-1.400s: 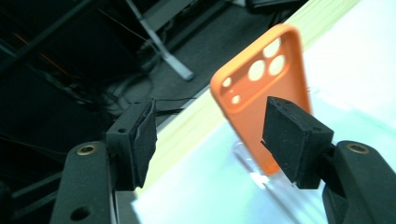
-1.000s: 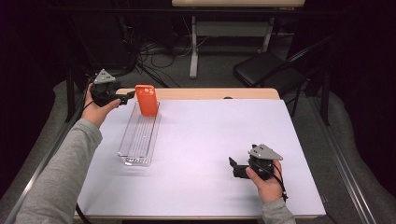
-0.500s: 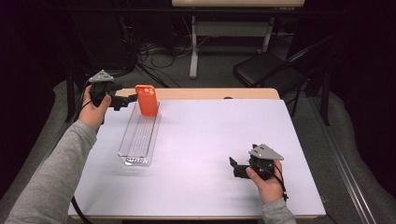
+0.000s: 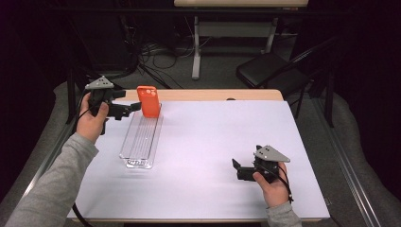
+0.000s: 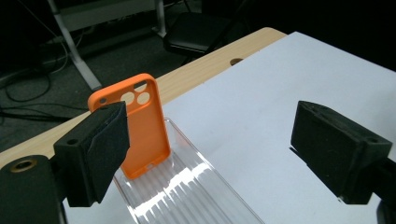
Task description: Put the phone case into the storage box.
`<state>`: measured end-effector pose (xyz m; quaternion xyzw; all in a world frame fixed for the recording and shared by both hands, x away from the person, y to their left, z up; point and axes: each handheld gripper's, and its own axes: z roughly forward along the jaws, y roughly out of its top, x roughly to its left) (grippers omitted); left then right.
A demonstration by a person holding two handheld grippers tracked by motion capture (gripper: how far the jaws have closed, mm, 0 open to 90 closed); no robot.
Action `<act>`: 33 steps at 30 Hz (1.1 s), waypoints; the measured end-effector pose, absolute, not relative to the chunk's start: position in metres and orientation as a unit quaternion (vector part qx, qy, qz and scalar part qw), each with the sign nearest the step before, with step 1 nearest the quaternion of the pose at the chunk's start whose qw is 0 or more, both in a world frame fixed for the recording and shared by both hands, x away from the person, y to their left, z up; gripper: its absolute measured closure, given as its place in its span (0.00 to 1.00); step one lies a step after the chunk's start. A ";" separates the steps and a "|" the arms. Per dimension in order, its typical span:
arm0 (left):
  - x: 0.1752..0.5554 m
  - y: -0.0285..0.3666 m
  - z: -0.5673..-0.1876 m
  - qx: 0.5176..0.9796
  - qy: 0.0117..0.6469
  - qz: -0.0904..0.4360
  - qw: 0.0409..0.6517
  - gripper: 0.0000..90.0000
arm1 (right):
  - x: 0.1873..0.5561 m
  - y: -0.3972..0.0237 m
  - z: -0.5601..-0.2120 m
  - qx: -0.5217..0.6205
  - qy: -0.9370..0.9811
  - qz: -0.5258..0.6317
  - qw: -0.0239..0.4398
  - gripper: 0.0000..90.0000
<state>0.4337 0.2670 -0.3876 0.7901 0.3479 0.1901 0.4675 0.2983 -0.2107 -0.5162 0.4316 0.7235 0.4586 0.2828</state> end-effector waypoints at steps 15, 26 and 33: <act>0.380 0.256 -0.399 0.784 0.351 0.182 0.478 0.14 | 0.290 -0.214 -0.515 0.428 0.729 0.452 0.284 0.00; 0.361 0.257 -0.427 0.764 0.378 0.167 0.496 0.14 | 0.286 -0.218 -0.515 0.429 0.729 0.451 0.285 0.00; 0.355 0.262 -0.443 0.759 0.380 0.171 0.501 0.14 | 0.285 -0.220 -0.516 0.430 0.731 0.447 0.286 0.00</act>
